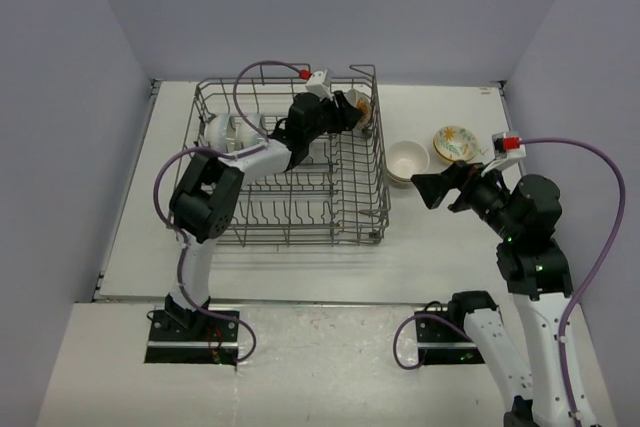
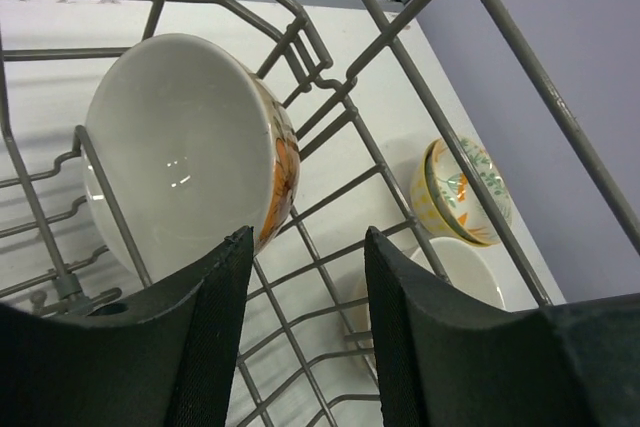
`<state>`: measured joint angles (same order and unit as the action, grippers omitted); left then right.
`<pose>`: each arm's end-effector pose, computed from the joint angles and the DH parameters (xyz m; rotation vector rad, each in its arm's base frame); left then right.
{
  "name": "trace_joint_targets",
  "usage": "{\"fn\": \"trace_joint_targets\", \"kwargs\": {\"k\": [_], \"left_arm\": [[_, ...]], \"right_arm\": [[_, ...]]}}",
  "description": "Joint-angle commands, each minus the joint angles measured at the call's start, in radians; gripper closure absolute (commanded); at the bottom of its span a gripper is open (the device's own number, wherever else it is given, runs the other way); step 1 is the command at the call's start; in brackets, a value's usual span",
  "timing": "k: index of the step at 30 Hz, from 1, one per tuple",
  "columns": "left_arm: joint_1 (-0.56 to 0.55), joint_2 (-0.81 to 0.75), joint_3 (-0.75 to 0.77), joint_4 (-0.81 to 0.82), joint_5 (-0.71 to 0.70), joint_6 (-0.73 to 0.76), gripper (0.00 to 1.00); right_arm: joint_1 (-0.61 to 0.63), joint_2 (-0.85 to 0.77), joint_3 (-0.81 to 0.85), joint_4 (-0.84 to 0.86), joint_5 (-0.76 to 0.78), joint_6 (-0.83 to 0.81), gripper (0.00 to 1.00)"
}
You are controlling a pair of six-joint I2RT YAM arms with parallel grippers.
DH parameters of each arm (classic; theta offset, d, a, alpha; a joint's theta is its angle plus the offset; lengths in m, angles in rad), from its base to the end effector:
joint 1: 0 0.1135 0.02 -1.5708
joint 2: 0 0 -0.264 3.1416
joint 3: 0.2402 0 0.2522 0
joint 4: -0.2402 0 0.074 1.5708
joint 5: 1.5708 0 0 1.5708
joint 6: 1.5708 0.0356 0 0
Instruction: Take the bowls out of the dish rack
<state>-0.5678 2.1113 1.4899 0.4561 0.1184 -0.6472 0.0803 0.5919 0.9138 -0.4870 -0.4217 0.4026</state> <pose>0.4174 -0.2713 0.2280 0.0193 1.8412 -0.9786 0.1178 0.0241 0.3777 -0.0323 1.7754 0.7170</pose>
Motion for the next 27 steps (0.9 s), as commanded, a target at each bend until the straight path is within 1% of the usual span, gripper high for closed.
{"fn": "trace_joint_targets", "kwargs": {"k": [1,3,5,10,14,16,19,22,23,24,26,27], "left_arm": [[0.013,-0.068,0.023,-0.053,-0.045,0.078,0.5],[0.011,-0.06,0.032,-0.077,-0.049,0.089,0.49],[0.016,-0.034,0.091,-0.118,-0.042,0.095,0.49],[0.029,0.088,0.231,-0.18,0.033,0.09,0.49],[0.031,0.157,0.308,-0.188,0.098,0.09,0.48],[0.032,0.2,0.365,-0.224,0.095,0.089,0.49],[0.031,0.226,0.388,-0.244,0.081,0.087,0.5],[0.032,0.233,0.382,-0.24,0.081,0.084,0.55],[0.032,0.23,0.377,-0.232,0.084,0.083,0.59],[0.034,0.228,0.369,-0.231,0.086,0.081,0.61],[0.032,0.217,0.36,-0.223,0.087,0.081,0.71],[0.032,0.211,0.348,-0.22,0.086,0.081,0.78]], "right_arm": [[0.006,0.009,-0.001,0.037,-0.029,-0.013,0.01],[0.007,0.013,0.0,0.037,-0.029,-0.013,0.01],[0.006,0.014,0.002,0.037,-0.032,-0.013,0.01],[0.007,0.008,0.003,0.033,-0.031,-0.015,0.01],[0.006,0.008,0.003,0.031,-0.029,-0.016,0.01],[0.007,0.008,0.003,0.03,-0.032,-0.016,0.01],[0.007,0.006,0.002,0.033,-0.031,-0.018,0.01],[0.009,0.006,0.002,0.034,-0.031,-0.019,0.01],[0.009,0.008,0.0,0.034,-0.031,-0.018,0.01],[0.009,0.008,-0.001,0.037,-0.032,-0.018,0.01],[0.007,0.009,-0.003,0.036,-0.031,-0.018,0.01],[0.009,0.008,-0.006,0.037,-0.028,-0.019,0.01]]}}
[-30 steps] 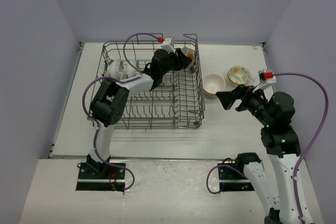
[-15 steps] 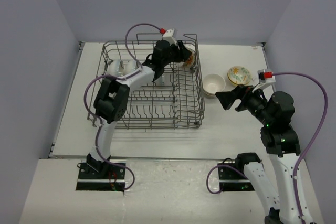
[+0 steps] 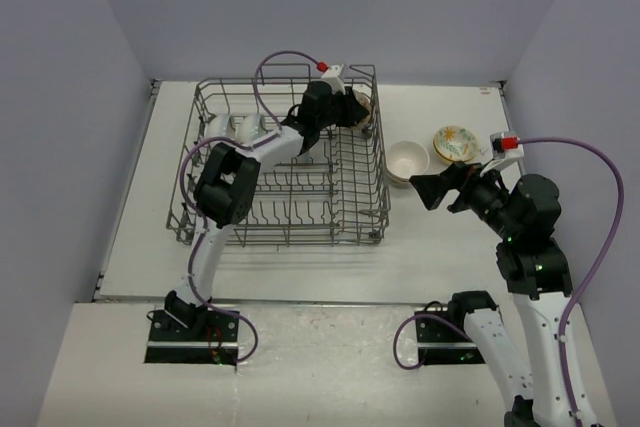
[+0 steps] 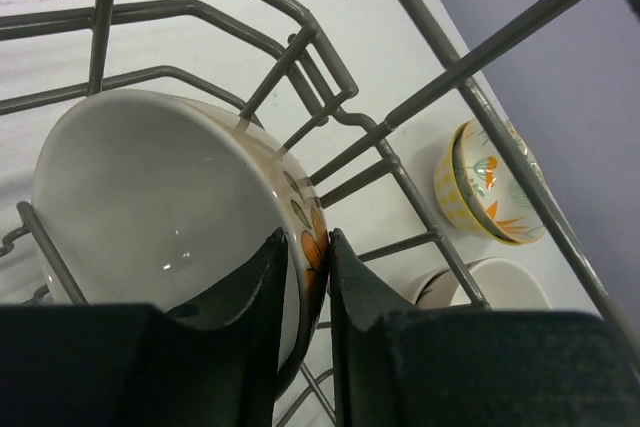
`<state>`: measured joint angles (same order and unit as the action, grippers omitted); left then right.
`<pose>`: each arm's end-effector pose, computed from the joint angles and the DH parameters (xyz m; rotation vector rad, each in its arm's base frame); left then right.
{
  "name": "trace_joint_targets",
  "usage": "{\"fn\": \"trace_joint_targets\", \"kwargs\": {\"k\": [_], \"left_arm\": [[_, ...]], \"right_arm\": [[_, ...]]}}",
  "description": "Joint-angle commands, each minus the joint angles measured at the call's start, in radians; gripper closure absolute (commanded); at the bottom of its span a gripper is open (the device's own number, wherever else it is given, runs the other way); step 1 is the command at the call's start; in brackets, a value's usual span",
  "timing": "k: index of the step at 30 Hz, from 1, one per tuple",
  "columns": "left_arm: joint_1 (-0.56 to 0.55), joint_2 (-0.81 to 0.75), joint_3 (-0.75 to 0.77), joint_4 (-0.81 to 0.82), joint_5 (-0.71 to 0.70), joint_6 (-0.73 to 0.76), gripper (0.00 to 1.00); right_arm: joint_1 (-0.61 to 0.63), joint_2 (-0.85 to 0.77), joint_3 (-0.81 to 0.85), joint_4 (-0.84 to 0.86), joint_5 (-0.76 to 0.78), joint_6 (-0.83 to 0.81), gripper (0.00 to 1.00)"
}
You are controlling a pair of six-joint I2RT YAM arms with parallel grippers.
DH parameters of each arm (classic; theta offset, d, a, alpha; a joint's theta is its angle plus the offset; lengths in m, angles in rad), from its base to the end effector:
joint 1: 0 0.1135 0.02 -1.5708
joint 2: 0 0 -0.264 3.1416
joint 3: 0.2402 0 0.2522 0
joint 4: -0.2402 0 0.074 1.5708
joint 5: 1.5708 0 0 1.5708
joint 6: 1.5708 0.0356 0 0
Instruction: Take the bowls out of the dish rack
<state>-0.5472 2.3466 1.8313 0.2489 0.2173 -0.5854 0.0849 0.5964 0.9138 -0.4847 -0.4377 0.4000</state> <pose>0.4678 -0.2940 0.2048 0.1247 1.9449 -0.9746 0.1186 0.0252 0.3775 -0.0503 1.7784 0.7323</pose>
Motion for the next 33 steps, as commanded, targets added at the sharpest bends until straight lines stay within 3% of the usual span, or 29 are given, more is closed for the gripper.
{"fn": "trace_joint_targets", "kwargs": {"k": [1,5,19,26,33], "left_arm": [[0.012,-0.03,0.0,-0.008,-0.012,0.019,0.81],[0.01,-0.072,-0.015,0.003,-0.009,0.033,1.0],[0.032,-0.19,-0.104,0.12,0.048,0.062,1.0],[0.079,-0.184,-0.121,0.239,0.239,0.007,1.0],[0.113,-0.173,-0.136,0.26,0.298,-0.022,1.0]], "right_arm": [[0.004,0.003,-0.006,0.037,-0.01,-0.016,0.01],[0.004,0.003,-0.006,0.038,-0.012,-0.015,0.01],[0.003,-0.004,-0.006,0.035,-0.009,-0.015,0.01],[0.004,-0.003,-0.007,0.037,-0.009,-0.013,0.01],[0.004,-0.006,-0.012,0.043,-0.006,-0.009,0.01]]}}
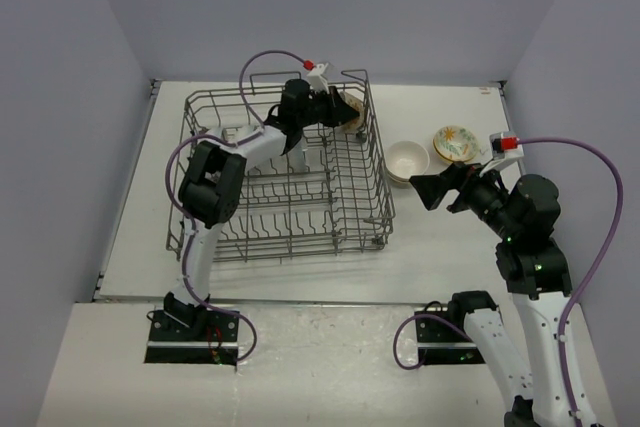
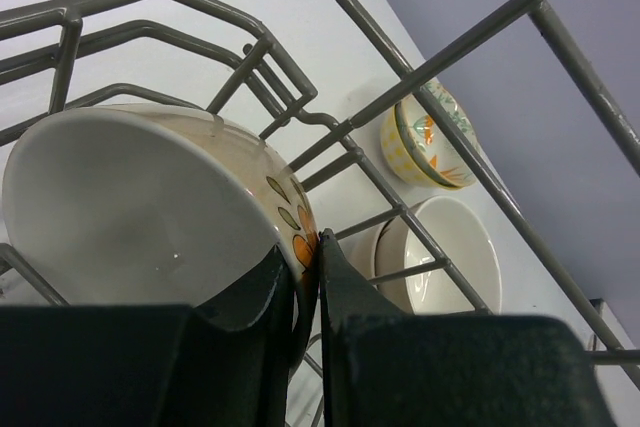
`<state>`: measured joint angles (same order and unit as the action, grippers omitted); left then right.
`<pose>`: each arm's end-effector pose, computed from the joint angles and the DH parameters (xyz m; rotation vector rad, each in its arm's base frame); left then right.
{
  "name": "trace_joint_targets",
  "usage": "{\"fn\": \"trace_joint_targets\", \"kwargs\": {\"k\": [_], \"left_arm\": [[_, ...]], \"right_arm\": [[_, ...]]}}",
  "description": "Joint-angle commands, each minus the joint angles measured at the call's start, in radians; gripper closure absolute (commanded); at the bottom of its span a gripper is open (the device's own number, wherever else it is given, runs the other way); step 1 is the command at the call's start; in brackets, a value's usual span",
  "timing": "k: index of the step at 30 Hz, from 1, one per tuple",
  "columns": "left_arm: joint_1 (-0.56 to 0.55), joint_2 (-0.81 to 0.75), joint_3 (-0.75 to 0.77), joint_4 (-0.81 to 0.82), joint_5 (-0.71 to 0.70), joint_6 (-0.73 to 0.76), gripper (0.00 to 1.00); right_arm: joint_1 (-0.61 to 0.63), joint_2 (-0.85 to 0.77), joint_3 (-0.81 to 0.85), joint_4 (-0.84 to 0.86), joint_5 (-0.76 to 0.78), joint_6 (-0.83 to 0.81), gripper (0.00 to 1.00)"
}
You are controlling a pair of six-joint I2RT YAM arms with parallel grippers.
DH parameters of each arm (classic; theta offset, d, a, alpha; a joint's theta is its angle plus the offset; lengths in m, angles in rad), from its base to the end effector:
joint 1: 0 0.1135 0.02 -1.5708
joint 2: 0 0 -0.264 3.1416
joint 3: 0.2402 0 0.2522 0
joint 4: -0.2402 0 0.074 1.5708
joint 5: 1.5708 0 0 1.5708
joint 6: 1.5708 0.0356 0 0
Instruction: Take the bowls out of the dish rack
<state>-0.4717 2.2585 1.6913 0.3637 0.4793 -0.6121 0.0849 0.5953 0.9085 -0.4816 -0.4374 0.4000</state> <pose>0.4645 -0.2554 0.2151 0.2413 1.9000 -1.1825 0.1190 0.0253 0.3763 -0.0497 1.7794 0.7321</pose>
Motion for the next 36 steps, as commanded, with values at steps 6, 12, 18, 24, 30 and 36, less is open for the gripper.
{"fn": "trace_joint_targets", "kwargs": {"k": [6,12,18,24,30,36], "left_arm": [[0.044,-0.123,-0.044,0.227,0.067,-0.029,1.0],[0.045,-0.178,-0.113,0.307,0.065,-0.072,1.0],[0.045,-0.22,-0.156,0.38,0.071,-0.09,1.0],[0.044,-0.287,-0.163,0.276,0.097,0.032,1.0],[0.033,-0.428,-0.202,0.111,0.191,0.227,1.0],[-0.157,-0.652,-0.2,-0.404,0.061,0.75,1.0]], "right_arm": [[0.003,-0.005,-0.003,0.043,-0.003,-0.009,0.01],[0.003,-0.003,-0.003,0.044,-0.001,-0.01,0.01],[0.004,0.0,0.003,0.044,0.0,-0.012,0.01],[0.004,0.006,0.009,0.041,0.005,-0.007,0.01],[0.004,0.032,0.03,0.043,0.011,0.016,0.01],[0.102,0.236,0.321,-0.175,0.156,-0.016,0.01]]}}
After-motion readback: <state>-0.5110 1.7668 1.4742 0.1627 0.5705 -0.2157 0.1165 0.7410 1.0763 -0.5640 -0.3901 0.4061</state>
